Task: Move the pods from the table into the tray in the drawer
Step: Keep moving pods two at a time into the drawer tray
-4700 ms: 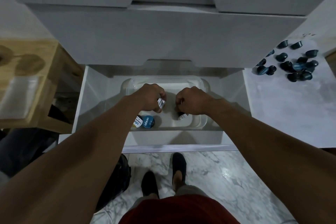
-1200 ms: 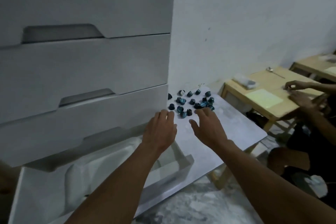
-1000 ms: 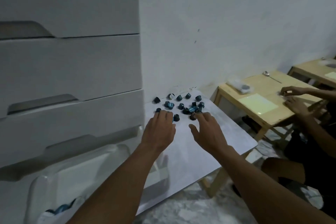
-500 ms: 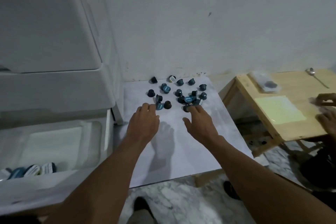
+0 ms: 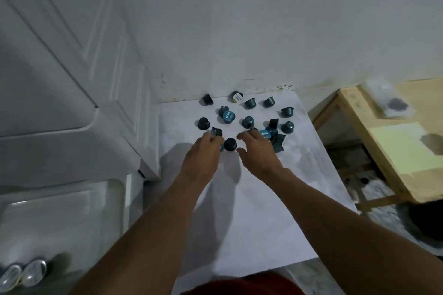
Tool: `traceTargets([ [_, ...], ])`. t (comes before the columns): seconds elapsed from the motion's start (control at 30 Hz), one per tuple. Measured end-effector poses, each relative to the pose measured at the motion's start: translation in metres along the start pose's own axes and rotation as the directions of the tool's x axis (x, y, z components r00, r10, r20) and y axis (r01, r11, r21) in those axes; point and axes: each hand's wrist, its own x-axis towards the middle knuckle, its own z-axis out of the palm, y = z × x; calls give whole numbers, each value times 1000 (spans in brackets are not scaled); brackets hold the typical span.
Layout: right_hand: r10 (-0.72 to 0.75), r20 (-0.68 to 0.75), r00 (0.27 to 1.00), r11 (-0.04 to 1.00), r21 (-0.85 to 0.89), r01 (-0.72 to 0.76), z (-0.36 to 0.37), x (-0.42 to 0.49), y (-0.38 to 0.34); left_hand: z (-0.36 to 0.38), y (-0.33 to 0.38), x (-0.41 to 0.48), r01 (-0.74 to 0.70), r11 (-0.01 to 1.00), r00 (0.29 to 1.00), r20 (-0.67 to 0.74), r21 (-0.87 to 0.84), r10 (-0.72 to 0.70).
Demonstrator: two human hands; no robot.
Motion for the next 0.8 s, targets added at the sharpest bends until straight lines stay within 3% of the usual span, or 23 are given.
traceTargets([
  [0.13,-9,57,998,1000,-14,10,11,18,0,15,-11,15,2,999,999,53,-49,1],
  [0.33,-12,117,993,1000,-1,13,27,40,9,34,-15,27,-6,996,1000,18,-89,8],
  [0.8,-76,179,981,997,27,72,30,71,19,30,-32,42,124,985,992,33,-117,-121],
])
